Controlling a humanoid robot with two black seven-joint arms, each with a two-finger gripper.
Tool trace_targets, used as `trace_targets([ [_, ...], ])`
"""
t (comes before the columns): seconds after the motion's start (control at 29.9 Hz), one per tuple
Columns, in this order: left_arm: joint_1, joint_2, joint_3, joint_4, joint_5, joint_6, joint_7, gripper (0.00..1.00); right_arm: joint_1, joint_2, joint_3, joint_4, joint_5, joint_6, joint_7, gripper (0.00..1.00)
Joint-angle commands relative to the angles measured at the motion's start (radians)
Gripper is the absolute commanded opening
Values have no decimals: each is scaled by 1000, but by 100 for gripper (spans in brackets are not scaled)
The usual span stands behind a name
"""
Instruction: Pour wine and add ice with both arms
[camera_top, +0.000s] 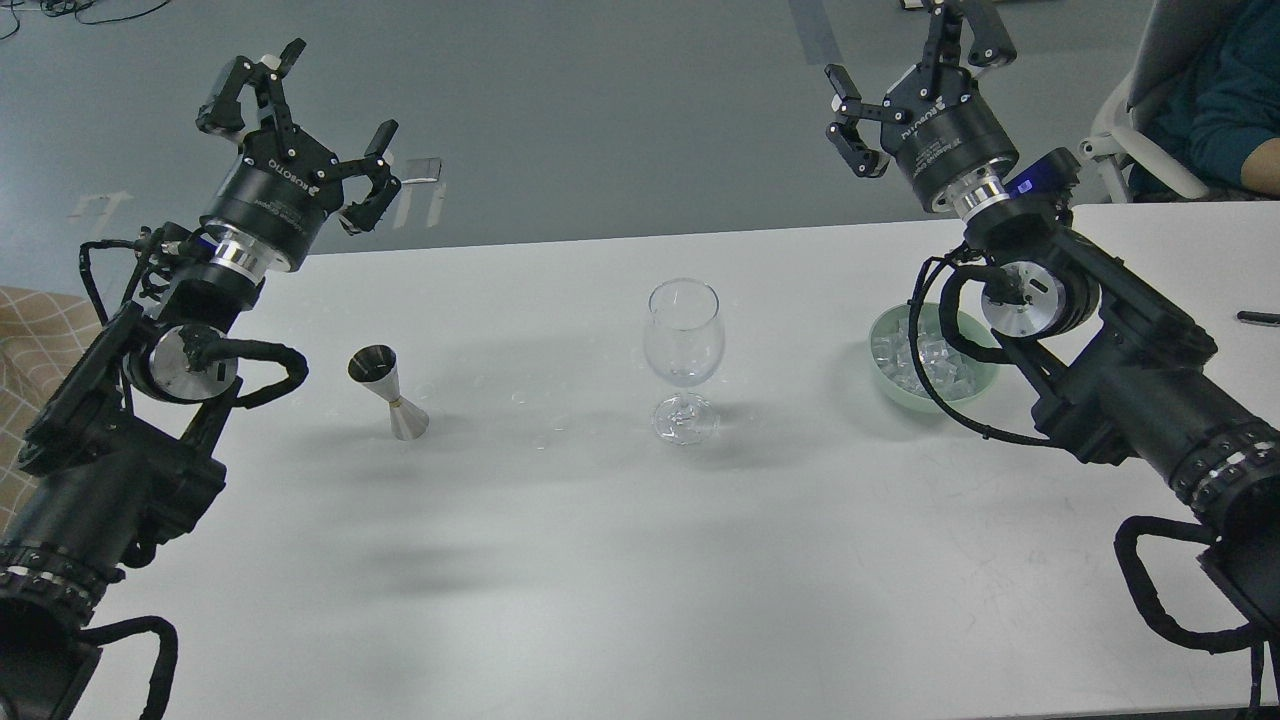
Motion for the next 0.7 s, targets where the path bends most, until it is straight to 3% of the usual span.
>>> trace_targets([
  [0.0,3,4,-1,0,0,0,-1,98,8,3,2,-15,1,-1,0,100],
  [0.67,47,56,-4,-29,-3,0,2,98,4,4,9,-26,2,4,1,100],
])
